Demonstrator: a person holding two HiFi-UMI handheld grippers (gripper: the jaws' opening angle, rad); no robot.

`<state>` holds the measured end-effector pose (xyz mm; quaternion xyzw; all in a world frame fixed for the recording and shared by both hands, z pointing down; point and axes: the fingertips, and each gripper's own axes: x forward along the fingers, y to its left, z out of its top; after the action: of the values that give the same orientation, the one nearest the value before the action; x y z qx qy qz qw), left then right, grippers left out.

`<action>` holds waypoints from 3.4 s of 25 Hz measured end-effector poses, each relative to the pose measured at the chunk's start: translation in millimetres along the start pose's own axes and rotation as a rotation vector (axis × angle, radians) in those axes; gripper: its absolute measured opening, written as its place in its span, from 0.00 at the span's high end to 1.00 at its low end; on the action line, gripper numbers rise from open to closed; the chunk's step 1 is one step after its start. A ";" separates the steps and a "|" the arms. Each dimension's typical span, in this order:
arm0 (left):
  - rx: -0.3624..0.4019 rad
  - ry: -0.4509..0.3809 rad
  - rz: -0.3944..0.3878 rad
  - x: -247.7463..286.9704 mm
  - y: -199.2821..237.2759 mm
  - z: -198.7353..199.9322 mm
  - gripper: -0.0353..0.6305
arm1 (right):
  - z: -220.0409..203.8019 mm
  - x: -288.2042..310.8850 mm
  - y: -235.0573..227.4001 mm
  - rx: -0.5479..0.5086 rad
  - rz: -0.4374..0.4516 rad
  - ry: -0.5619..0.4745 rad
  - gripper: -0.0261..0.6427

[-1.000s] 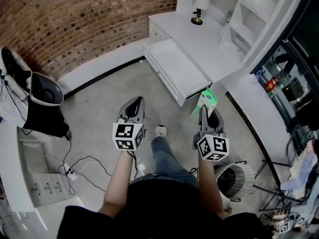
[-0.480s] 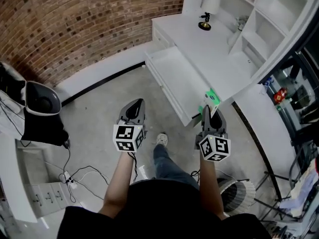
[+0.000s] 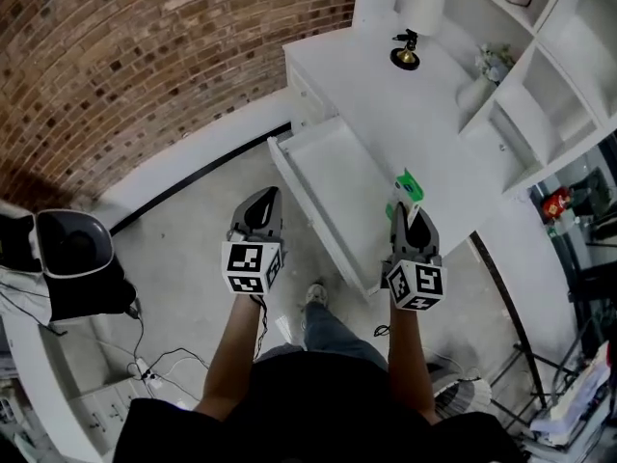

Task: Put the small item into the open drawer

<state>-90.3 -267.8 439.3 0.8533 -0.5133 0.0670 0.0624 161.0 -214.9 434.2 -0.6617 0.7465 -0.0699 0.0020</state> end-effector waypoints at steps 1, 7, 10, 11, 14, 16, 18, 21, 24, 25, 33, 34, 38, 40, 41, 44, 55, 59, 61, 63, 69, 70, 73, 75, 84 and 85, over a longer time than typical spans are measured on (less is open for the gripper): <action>0.001 0.008 -0.004 15.7 3.4 1.6 0.91 | 0.0 14.3 -2.9 0.009 0.002 0.006 0.83; -0.006 0.035 -0.041 77.1 5.0 2.5 0.91 | -10.5 67.9 -17.2 0.040 0.004 0.047 0.83; -0.005 0.053 -0.061 92.4 7.6 -0.7 0.91 | -13.0 81.4 -18.2 0.046 -0.004 0.059 0.83; -0.006 0.060 -0.070 97.1 9.0 -1.8 0.91 | -12.7 84.9 -18.1 0.047 -0.008 0.060 0.83; -0.011 0.076 -0.097 112.6 11.4 -3.2 0.91 | -11.4 93.0 -20.0 0.052 -0.025 0.056 0.83; -0.005 0.078 -0.117 123.6 11.2 -1.0 0.91 | -10.5 97.4 -22.6 0.061 -0.037 0.051 0.83; -0.003 0.077 -0.137 134.8 11.3 3.5 0.91 | -9.3 101.7 -24.6 0.073 -0.048 0.047 0.83; 0.006 0.076 -0.167 153.1 7.8 10.5 0.91 | -8.1 109.4 -28.6 0.116 -0.061 0.043 0.83; 0.014 0.074 -0.191 176.2 2.1 13.6 0.91 | -12.7 123.7 -30.7 0.156 -0.060 0.051 0.83; 0.017 0.075 -0.200 184.7 -0.3 12.9 0.91 | -16.3 129.2 -30.4 0.167 -0.057 0.058 0.83; 0.011 0.210 -0.288 245.5 -28.4 -48.3 0.91 | -88.7 169.3 -17.4 0.178 -0.030 0.208 0.83; 0.000 0.238 -0.296 250.8 -32.6 -60.8 0.91 | -100.5 172.1 -16.3 0.177 -0.027 0.233 0.83; -0.029 0.342 -0.327 266.9 -49.1 -105.9 0.91 | -146.2 179.8 -19.6 0.183 -0.027 0.328 0.83; -0.043 0.409 -0.349 270.7 -57.4 -123.7 0.91 | -166.6 180.6 -22.1 0.189 -0.026 0.376 0.83; -0.056 0.443 -0.361 271.8 -61.6 -131.9 0.91 | -176.2 180.0 -23.4 0.194 -0.025 0.399 0.83; -0.098 0.520 -0.389 272.8 -71.8 -153.4 0.91 | -204.1 177.1 -25.9 0.210 -0.021 0.468 0.83; -0.168 0.664 -0.420 274.5 -98.9 -203.7 0.91 | -280.8 169.9 -45.5 0.306 -0.057 0.663 0.83; -0.185 0.669 -0.423 273.9 -102.5 -206.3 0.91 | -302.6 165.5 -47.2 0.334 -0.044 0.745 0.83; -0.184 0.670 -0.424 274.1 -103.2 -206.6 0.91 | -309.3 162.9 -46.8 0.366 -0.038 0.764 0.83; -0.185 0.670 -0.422 274.5 -102.0 -206.8 0.91 | -313.2 161.7 -45.4 0.402 -0.032 0.774 0.83; -0.190 0.673 -0.415 274.5 -98.7 -208.5 0.91 | -318.2 161.7 -45.6 0.405 -0.035 0.790 0.83; -0.191 0.673 -0.414 274.3 -98.4 -208.7 0.91 | -318.2 161.7 -46.2 0.392 -0.037 0.792 0.82; -0.191 0.674 -0.414 273.3 -97.9 -209.6 0.91 | -319.2 160.0 -49.7 0.344 -0.055 0.804 0.81; -0.189 0.678 -0.413 273.2 -97.3 -210.7 0.91 | -319.9 158.9 -53.1 0.312 -0.070 0.814 0.80; -0.190 0.681 -0.408 274.0 -93.3 -212.9 0.91 | -326.5 152.1 -65.2 0.199 -0.122 0.868 0.54; -0.191 0.680 -0.407 274.0 -92.8 -212.7 0.91 | -326.4 151.6 -65.8 0.195 -0.126 0.868 0.52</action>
<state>108.3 -425.0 693.9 0.8572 -0.2878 0.2835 0.3195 175.9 -339.1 778.0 -0.6118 0.6265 -0.4112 -0.2531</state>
